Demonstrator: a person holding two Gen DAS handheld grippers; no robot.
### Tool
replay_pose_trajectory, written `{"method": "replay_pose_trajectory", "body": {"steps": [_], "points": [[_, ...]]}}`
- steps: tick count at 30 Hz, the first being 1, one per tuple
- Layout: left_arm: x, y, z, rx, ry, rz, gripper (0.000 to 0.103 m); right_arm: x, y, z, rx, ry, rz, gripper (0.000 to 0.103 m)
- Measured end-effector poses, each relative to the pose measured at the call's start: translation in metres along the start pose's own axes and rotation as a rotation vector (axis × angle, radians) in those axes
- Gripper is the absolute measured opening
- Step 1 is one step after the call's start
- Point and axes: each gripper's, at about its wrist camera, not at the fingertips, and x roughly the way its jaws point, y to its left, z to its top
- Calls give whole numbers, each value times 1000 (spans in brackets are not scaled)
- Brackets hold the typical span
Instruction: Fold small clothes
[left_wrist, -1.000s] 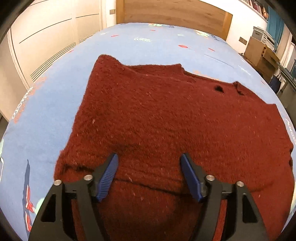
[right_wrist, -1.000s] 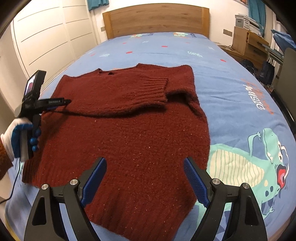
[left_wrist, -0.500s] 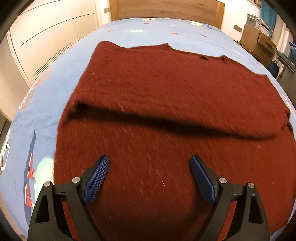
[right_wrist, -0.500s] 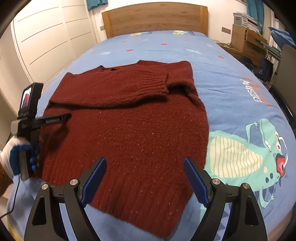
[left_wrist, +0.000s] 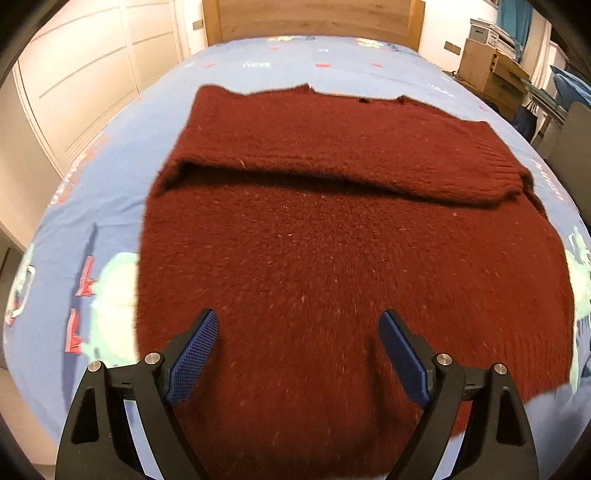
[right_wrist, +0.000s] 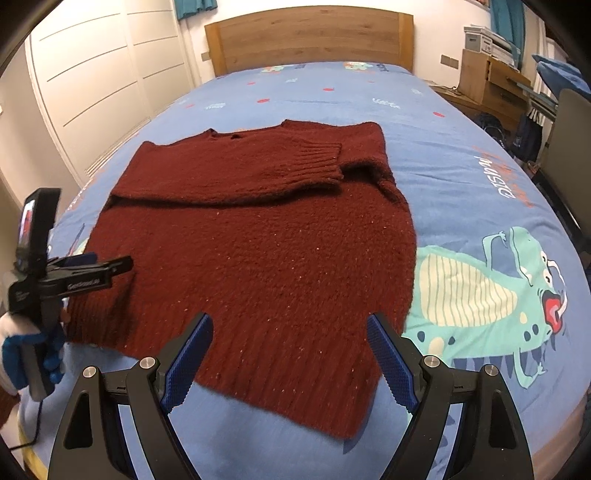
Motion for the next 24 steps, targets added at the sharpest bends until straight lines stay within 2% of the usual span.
{"method": "replay_pose_trajectory", "body": {"steps": [7,15,24], "points": [[-39,6,-11,0,-50,10,85,-18,2,-7,20,-23,-2,86],[-68,12,-28,-3,-83,51,85,-30,-1,-22,49,-29,-7,86],[-77,22,-47,-45,-71,69,85,-48,-15,-36,79,-49,-28,86]]}}
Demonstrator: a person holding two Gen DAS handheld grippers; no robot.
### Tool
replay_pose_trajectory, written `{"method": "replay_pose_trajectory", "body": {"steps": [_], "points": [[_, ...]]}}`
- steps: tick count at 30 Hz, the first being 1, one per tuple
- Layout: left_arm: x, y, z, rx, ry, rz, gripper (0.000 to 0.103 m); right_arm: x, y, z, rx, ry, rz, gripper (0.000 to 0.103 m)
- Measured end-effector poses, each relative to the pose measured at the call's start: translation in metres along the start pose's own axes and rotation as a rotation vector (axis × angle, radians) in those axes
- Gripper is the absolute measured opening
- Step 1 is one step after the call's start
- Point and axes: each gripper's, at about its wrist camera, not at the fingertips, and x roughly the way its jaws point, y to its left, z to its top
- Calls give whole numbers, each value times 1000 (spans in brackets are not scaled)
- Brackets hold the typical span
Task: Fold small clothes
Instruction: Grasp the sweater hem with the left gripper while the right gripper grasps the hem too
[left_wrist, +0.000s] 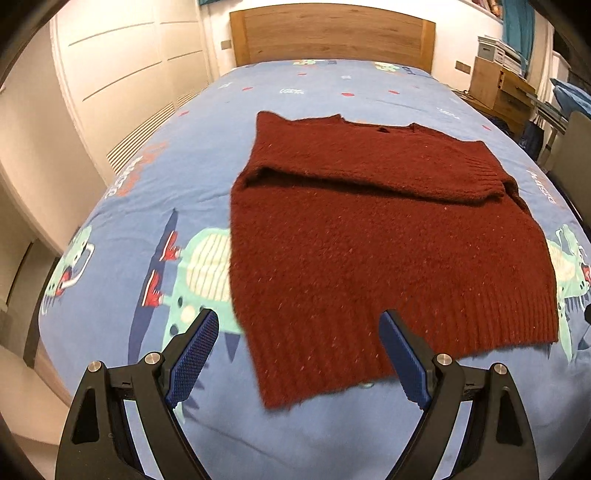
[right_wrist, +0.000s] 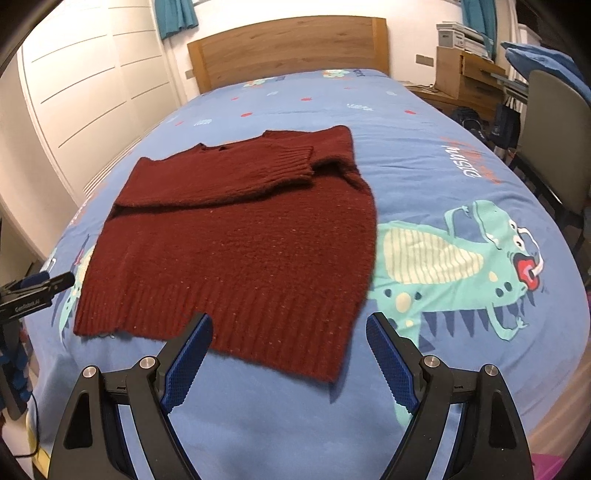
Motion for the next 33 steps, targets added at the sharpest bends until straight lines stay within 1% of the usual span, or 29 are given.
{"method": "replay_pose_trajectory", "body": {"steps": [4,9,11,17,22,26,27,29,31,32,33], "points": [[-1,18,-9,-51,27,11,85,-9,-12,0,17,-13,-13,86],[2,42,-10,-146,71,-16,85,-12,-30,3,61,-24,-19,86],[8,49,-9,-180,99,-45,85,-9,-36,2,91,-13,-5,86],[31,59,-3,-241,203,-118,85,18,-50,-5,191,67,59,86],[61,69,4,-287,308,-140,85,47,-65,-13,274,143,103,86],[83,75,8,-320,385,-166,85,65,-71,-13,292,179,119,85],[91,76,8,-337,412,-185,85,69,-73,-12,295,187,123,85],[100,76,8,-353,436,-198,85,76,-75,-11,302,205,141,85],[104,74,10,-346,444,-207,85,85,-77,-10,314,229,166,85],[104,73,11,-342,442,-221,85,89,-77,-10,320,239,176,85],[105,74,13,-339,440,-251,85,93,-79,-10,326,247,184,85]]}}
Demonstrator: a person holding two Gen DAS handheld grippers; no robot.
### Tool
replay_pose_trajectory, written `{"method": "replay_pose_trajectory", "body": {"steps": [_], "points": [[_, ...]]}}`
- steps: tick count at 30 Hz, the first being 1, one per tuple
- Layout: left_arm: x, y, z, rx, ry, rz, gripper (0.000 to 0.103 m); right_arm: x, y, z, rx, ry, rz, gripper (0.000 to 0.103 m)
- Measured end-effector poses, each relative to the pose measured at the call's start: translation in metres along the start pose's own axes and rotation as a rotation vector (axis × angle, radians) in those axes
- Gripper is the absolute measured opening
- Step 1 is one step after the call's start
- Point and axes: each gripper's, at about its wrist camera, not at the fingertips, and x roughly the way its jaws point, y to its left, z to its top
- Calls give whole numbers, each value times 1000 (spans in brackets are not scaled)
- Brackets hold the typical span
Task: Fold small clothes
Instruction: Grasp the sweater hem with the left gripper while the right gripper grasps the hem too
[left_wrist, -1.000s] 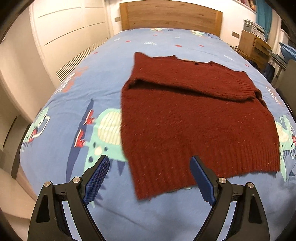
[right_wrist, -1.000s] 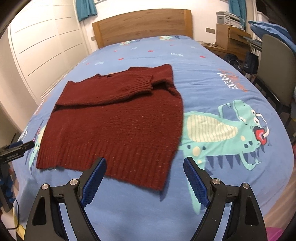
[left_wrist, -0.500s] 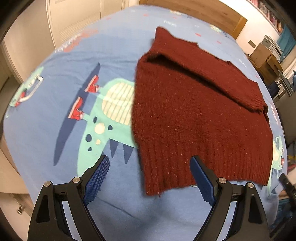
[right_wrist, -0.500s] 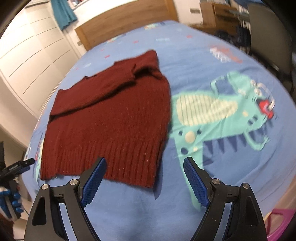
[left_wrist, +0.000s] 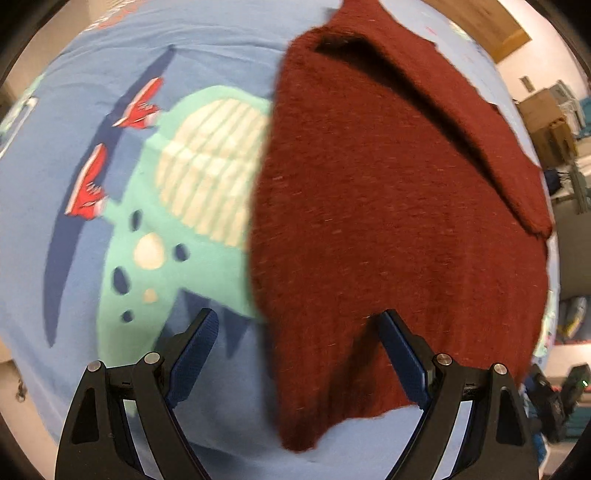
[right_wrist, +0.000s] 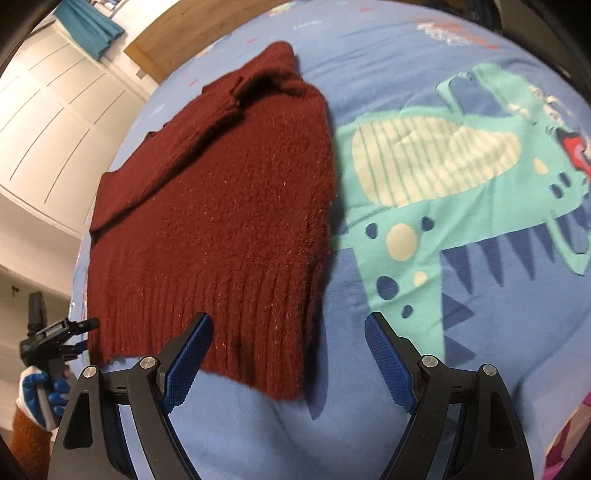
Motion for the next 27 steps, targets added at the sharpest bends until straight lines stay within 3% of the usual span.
{"method": "replay_pose_trajectory", "body": {"steps": [4,10,12,15,25,27], "points": [[-2,-4,2,-2,29,-185,79,11,-2,5,14,17,13,85],[6,-17,-5,-10,61,-317,71,15,3,12,-1,28,69,84],[8,-17,0,1,76,-351,65,17,3,14,5,32,98,78],[11,-24,5,18,86,-354,58,20,3,15,30,45,163,64],[8,-8,-3,-13,85,-335,34,31,4,14,104,77,282,45],[6,-9,-4,-6,76,-329,30,31,4,13,102,78,286,36]]}}
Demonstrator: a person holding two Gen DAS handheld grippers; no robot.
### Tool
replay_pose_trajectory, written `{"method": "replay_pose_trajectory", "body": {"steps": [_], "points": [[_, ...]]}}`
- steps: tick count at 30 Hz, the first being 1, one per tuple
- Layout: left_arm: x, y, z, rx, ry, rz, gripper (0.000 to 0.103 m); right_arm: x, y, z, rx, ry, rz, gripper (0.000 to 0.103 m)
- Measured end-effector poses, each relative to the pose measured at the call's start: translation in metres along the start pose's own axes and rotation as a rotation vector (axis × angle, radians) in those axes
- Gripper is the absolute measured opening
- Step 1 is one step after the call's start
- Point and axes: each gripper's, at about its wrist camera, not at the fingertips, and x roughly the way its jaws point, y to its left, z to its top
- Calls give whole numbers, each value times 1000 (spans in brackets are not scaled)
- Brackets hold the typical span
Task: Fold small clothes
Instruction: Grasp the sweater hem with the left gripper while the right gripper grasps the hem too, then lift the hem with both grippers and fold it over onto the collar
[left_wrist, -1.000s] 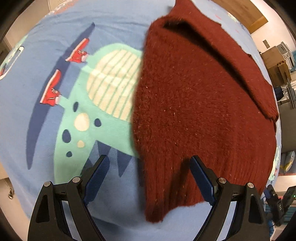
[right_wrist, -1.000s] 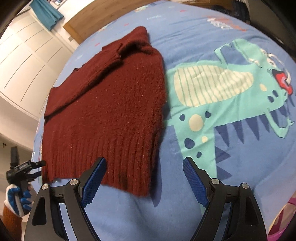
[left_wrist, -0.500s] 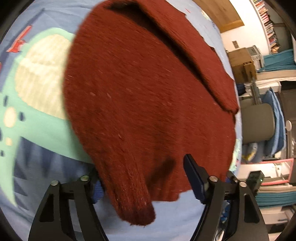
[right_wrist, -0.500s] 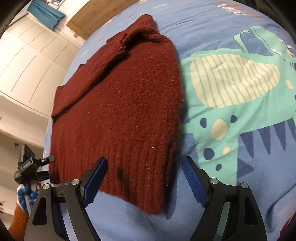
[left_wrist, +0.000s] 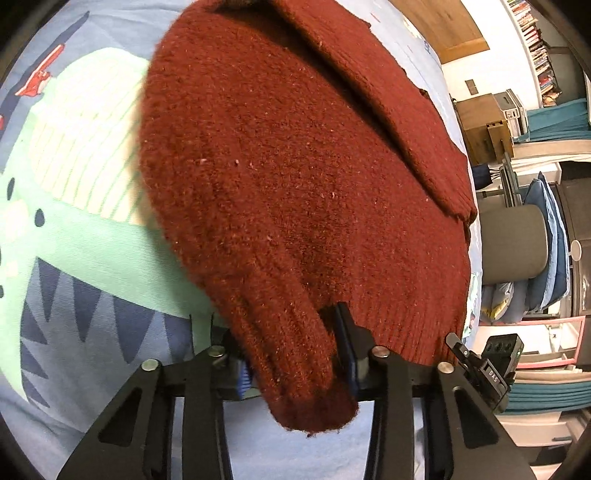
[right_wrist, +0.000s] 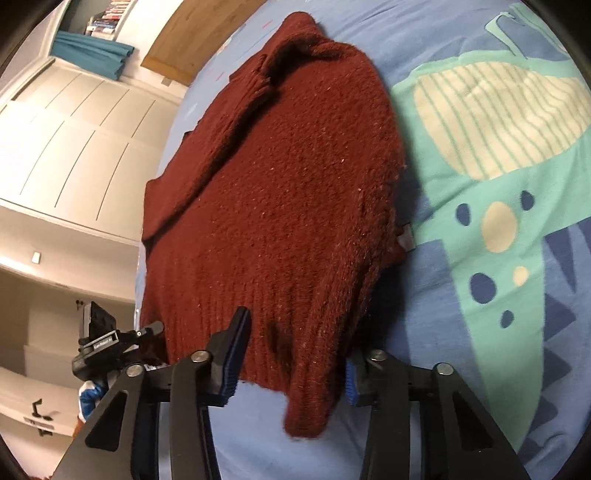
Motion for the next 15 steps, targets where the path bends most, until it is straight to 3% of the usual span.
{"method": "replay_pose_trajectory", "body": {"steps": [2,6,10,15], "points": [[-3,-5,-1,9,-11,10,23,1,1,1,-2,-1,1,29],[-9,-4,0,8,-35,12,18,-4,-5,1,9,-14,11,13],[-12,-6,1,8,-47,-3,18,-11,-2,2,-10,-21,41,11],[-36,-13,12,-8,-112,-102,18,-23,16,13,-63,-44,81,11]]}}
